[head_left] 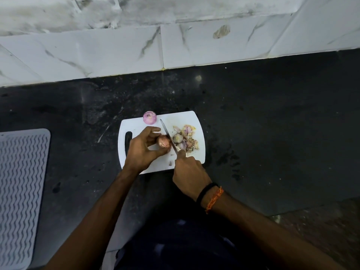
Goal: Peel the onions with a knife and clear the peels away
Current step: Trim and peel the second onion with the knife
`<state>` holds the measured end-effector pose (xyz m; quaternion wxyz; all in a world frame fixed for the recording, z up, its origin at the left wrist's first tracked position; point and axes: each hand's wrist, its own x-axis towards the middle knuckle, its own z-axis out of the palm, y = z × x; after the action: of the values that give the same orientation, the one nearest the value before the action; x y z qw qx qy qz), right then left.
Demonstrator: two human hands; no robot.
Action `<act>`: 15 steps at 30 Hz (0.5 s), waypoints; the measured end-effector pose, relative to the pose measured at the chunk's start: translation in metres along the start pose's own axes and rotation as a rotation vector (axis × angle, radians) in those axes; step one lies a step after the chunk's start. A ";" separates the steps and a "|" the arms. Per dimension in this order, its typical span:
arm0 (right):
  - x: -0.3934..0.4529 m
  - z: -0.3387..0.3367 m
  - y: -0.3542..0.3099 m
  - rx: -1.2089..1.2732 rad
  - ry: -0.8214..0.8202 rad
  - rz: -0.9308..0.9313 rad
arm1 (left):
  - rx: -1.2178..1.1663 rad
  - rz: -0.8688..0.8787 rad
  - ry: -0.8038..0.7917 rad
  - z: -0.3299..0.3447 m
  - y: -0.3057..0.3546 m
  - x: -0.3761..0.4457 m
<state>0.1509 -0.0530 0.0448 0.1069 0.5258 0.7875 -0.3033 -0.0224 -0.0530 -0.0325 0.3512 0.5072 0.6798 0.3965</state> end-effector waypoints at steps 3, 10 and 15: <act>0.002 0.000 0.000 0.011 -0.011 0.003 | 0.008 -0.013 -0.031 -0.001 -0.004 0.003; 0.010 -0.009 -0.009 -0.013 0.015 0.011 | 0.072 0.118 0.008 0.010 -0.001 -0.001; -0.006 -0.008 -0.001 -0.020 -0.046 0.010 | 0.099 0.139 0.007 0.011 -0.005 -0.002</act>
<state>0.1533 -0.0526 0.0546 0.1316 0.5217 0.7851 -0.3068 -0.0144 -0.0541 -0.0412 0.2951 0.5685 0.6629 0.3876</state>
